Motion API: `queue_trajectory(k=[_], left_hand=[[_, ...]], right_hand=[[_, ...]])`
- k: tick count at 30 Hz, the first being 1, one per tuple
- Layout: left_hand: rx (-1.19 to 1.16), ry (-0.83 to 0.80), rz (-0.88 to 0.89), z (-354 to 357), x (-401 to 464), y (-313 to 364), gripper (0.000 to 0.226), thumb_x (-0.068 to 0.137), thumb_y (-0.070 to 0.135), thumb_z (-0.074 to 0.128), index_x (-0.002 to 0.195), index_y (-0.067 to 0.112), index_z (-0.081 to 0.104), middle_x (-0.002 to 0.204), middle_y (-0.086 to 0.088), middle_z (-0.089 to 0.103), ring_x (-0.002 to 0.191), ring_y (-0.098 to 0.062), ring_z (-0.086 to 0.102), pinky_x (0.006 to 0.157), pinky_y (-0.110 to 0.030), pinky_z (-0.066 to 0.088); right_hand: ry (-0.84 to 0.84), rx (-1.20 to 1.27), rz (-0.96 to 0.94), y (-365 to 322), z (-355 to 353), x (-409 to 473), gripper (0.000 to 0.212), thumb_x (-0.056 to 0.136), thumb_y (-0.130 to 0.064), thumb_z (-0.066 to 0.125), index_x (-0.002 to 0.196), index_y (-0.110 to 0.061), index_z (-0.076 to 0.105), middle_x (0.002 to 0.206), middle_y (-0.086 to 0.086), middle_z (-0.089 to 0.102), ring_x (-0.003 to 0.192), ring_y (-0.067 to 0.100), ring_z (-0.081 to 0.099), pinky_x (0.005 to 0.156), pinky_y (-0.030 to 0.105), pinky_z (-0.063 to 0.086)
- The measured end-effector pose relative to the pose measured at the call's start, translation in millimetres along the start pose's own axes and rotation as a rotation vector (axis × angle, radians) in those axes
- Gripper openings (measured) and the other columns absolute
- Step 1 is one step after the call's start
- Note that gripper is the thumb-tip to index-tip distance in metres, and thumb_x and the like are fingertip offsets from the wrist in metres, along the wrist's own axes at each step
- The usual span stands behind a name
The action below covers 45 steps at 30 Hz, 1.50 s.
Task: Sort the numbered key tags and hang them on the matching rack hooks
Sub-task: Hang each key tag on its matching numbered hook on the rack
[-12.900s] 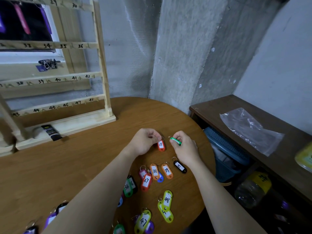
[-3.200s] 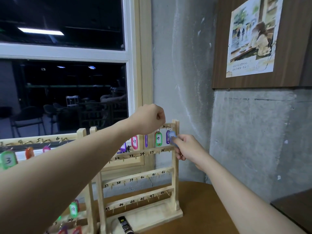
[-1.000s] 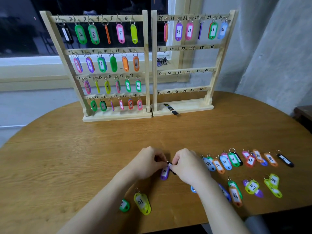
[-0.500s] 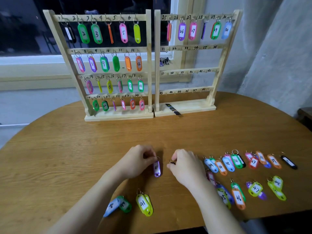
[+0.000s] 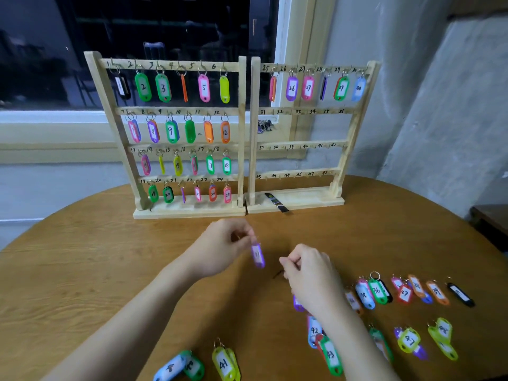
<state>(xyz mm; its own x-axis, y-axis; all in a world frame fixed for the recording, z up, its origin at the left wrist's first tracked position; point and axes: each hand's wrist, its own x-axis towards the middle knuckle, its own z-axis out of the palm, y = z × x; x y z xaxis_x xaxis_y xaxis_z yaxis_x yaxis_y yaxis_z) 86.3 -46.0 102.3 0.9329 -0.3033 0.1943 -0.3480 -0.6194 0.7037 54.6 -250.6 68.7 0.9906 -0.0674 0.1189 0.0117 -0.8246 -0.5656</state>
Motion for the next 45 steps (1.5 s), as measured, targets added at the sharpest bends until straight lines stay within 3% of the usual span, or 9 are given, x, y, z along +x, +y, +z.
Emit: queue_trajectory(k=[7,13,18,21,25,29,33,39,45], left_hand=[[-0.004,0.253,0.119,-44.6,71.3,58.3,0.016,0.099,0.024,0.062,0.084,0.023,0.065,0.071,0.011,0.063,0.061,0.001,0.054,0.055,-0.011,0.038],[-0.065,0.443,0.067,-63.0,137.9,77.7,0.018,0.099,0.028,0.061,0.086,0.019,0.068,0.076,-0.004,0.072,0.073,-0.024,0.067,0.070,-0.039,0.054],[-0.078,0.485,-0.027,-66.1,172.6,84.1,0.022,0.103,0.026,0.054,0.085,0.019,0.065,0.081,0.001,0.072,0.074,-0.014,0.067,0.062,-0.029,0.053],[-0.078,0.462,-0.058,-67.1,185.9,82.4,0.019,0.105,0.027,0.053,0.095,0.017,0.066,0.082,0.004,0.072,0.076,-0.011,0.067,0.059,-0.026,0.050],[-0.054,0.470,-0.041,-65.0,201.3,76.3,0.021,0.105,0.026,0.052,0.095,0.015,0.067,0.077,0.005,0.072,0.071,-0.011,0.067,0.058,-0.024,0.050],[-0.022,0.532,-0.061,-62.1,212.6,70.6,0.026,0.105,0.024,0.052,0.088,0.014,0.069,0.075,0.005,0.072,0.066,-0.006,0.064,0.048,-0.009,0.042],[0.040,0.559,-0.089,-60.2,219.8,62.4,0.028,0.103,0.028,0.053,0.087,0.012,0.069,0.076,0.000,0.073,0.071,-0.013,0.069,0.064,-0.029,0.057],[0.107,0.561,-0.060,-57.4,216.5,58.0,0.029,0.103,0.027,0.054,0.081,0.014,0.068,0.069,0.000,0.070,0.065,-0.014,0.066,0.063,-0.029,0.052],[0.110,0.547,-0.032,-58.3,212.0,57.7,0.030,0.102,0.026,0.055,0.078,0.011,0.066,0.069,-0.004,0.071,0.066,-0.021,0.068,0.069,-0.043,0.059]], right_hand=[[0.091,0.279,-0.143,-18.2,-59.3,43.1,0.025,0.096,-0.028,0.067,0.071,-0.027,0.063,0.066,-0.012,0.070,0.053,0.009,0.062,0.061,0.034,0.055],[0.080,0.472,-0.203,-32.2,-84.8,82.7,0.023,0.099,-0.014,0.062,0.078,-0.023,0.067,0.076,-0.003,0.071,0.049,0.009,0.061,0.056,0.025,0.049],[0.109,0.475,-0.251,-41.8,-101.5,113.9,0.018,0.097,-0.023,0.066,0.081,-0.029,0.071,0.080,-0.012,0.072,0.080,0.007,0.066,0.077,0.030,0.053],[0.114,0.558,-0.236,-51.6,-110.7,134.7,0.016,0.097,-0.024,0.065,0.083,-0.027,0.073,0.080,-0.008,0.072,0.081,0.011,0.068,0.078,0.040,0.058],[0.105,0.587,-0.193,-68.5,-118.7,160.9,0.016,0.102,-0.022,0.058,0.091,-0.024,0.069,0.088,-0.005,0.074,0.069,0.012,0.065,0.066,0.030,0.055],[0.074,0.583,-0.173,-80.8,-114.2,187.0,0.015,0.104,-0.018,0.054,0.098,-0.015,0.068,0.089,-0.008,0.076,0.082,0.018,0.070,0.073,0.037,0.059],[0.099,0.590,-0.169,-87.4,-105.9,211.7,0.017,0.101,-0.017,0.056,0.092,-0.019,0.070,0.090,-0.002,0.077,0.086,0.015,0.071,0.082,0.038,0.060],[0.161,0.592,-0.184,-95.8,-97.6,235.3,0.019,0.098,-0.017,0.060,0.084,-0.020,0.071,0.081,-0.004,0.072,0.064,0.009,0.058,0.069,0.030,0.050],[0.261,0.507,-0.208,-110.5,-91.1,241.5,0.022,0.099,-0.016,0.057,0.081,-0.021,0.068,0.082,-0.001,0.072,0.069,0.016,0.064,0.063,0.029,0.052]])
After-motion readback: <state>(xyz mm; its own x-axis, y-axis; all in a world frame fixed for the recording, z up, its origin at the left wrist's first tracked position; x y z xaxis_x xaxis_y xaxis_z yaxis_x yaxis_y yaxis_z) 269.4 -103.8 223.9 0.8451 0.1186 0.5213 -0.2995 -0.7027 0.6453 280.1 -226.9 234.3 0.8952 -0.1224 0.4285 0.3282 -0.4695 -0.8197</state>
